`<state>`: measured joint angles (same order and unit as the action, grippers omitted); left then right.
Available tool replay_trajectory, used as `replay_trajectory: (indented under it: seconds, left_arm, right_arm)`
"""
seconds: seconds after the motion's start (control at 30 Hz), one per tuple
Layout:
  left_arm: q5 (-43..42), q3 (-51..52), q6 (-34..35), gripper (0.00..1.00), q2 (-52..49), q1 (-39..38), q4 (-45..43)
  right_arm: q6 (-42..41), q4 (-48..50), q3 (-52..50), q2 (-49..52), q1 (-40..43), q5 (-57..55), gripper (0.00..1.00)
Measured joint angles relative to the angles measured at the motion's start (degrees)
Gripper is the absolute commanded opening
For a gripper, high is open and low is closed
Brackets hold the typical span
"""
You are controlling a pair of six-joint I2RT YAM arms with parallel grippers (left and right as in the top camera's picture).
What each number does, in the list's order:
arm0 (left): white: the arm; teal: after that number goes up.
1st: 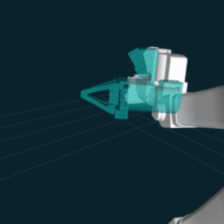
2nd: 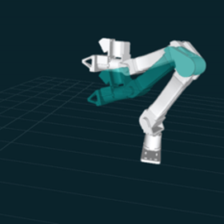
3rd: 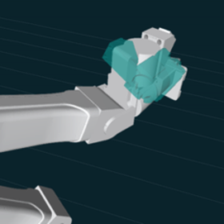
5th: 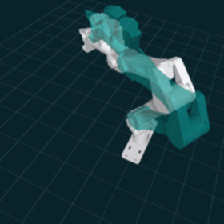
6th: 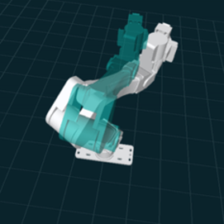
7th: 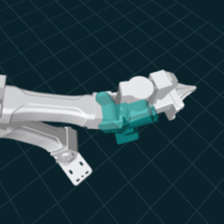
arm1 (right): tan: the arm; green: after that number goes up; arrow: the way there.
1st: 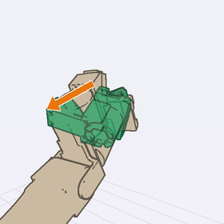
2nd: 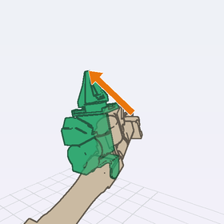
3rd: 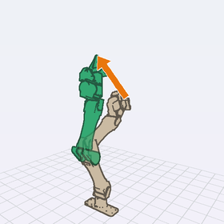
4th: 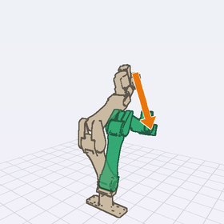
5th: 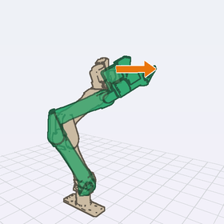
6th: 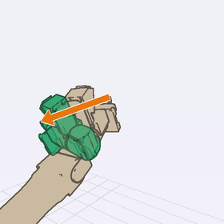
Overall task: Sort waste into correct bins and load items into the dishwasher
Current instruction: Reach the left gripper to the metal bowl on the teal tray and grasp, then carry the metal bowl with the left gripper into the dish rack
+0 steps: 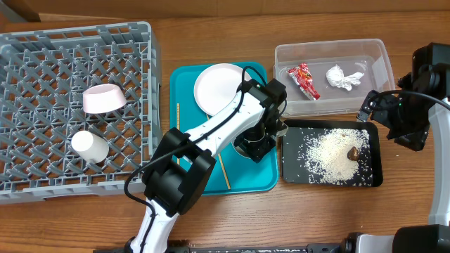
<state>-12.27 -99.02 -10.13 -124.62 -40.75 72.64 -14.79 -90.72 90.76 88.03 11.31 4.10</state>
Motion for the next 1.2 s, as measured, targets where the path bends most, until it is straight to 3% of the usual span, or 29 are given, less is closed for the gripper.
replay_trajectory:
  seconds: [0.17, 0.37, 0.77, 1.0, 1.2]
  left_arm:
    - [0.37, 0.63, 0.37, 0.36, 0.00, 0.00, -1.90]
    - [0.61, 2.60, 1.77, 0.04, -0.02, 0.00, -2.62]
    - [1.90, -7.65, 4.59, 0.04, 4.04, 2.19, 3.26]
    - [1.03, -11.69, 5.29, 0.04, 17.99, 19.93, 1.31]
    - [-10.45, -12.11, 1.05, 0.04, 19.61, 39.91, -3.28]
  right_arm:
    - [0.02, -0.02, 0.00, 0.00, 0.00, 0.00, 1.00]
    - [0.00, 0.02, 0.00, 0.00, 0.00, 0.02, 1.00]
    - [0.02, 0.02, 0.00, 0.00, 0.00, -0.02, 1.00]
    - [0.00, 0.02, 0.00, 0.00, 0.00, 0.02, 1.00]
    - [0.02, 0.07, 0.00, 0.00, 0.00, 0.04, 1.00]
